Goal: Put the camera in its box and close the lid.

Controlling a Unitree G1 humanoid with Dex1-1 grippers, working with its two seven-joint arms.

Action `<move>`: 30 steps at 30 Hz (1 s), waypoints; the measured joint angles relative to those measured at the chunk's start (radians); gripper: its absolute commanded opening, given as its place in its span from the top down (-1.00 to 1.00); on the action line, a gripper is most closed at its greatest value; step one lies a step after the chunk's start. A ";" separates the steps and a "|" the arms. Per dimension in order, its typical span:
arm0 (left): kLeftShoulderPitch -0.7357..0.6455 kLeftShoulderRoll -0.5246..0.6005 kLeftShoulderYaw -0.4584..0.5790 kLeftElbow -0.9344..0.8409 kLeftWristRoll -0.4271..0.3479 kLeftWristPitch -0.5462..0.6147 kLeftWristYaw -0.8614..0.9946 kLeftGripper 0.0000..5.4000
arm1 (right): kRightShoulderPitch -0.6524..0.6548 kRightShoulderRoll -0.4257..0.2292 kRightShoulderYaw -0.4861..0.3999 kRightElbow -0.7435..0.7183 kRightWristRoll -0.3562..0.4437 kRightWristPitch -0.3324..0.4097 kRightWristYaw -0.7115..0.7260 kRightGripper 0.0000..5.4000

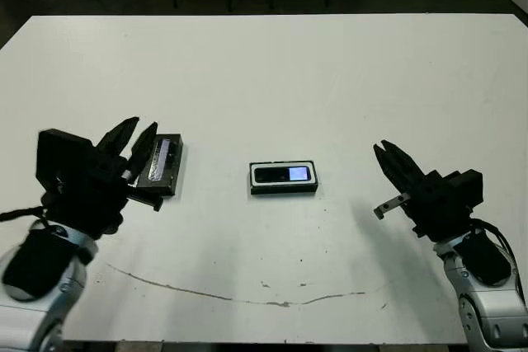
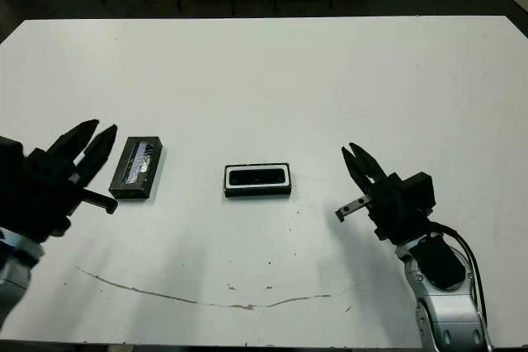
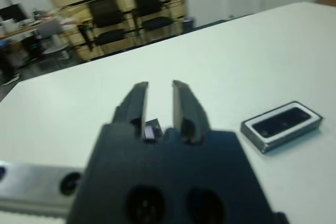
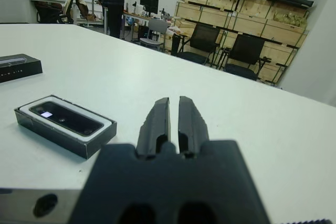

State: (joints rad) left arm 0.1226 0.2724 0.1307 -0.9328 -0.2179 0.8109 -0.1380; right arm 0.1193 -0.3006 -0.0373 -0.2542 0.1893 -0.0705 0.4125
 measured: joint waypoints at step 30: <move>-0.093 -0.140 0.114 0.212 -0.254 0.170 0.143 -1.00 | 0.013 0.027 0.041 -0.002 -0.033 -0.021 -0.008 1.00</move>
State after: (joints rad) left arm 0.0293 0.1323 0.2451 -0.7206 -0.4716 0.9805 0.0048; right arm 0.1318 -0.2737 0.0042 -0.2560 0.1559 -0.0917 0.4048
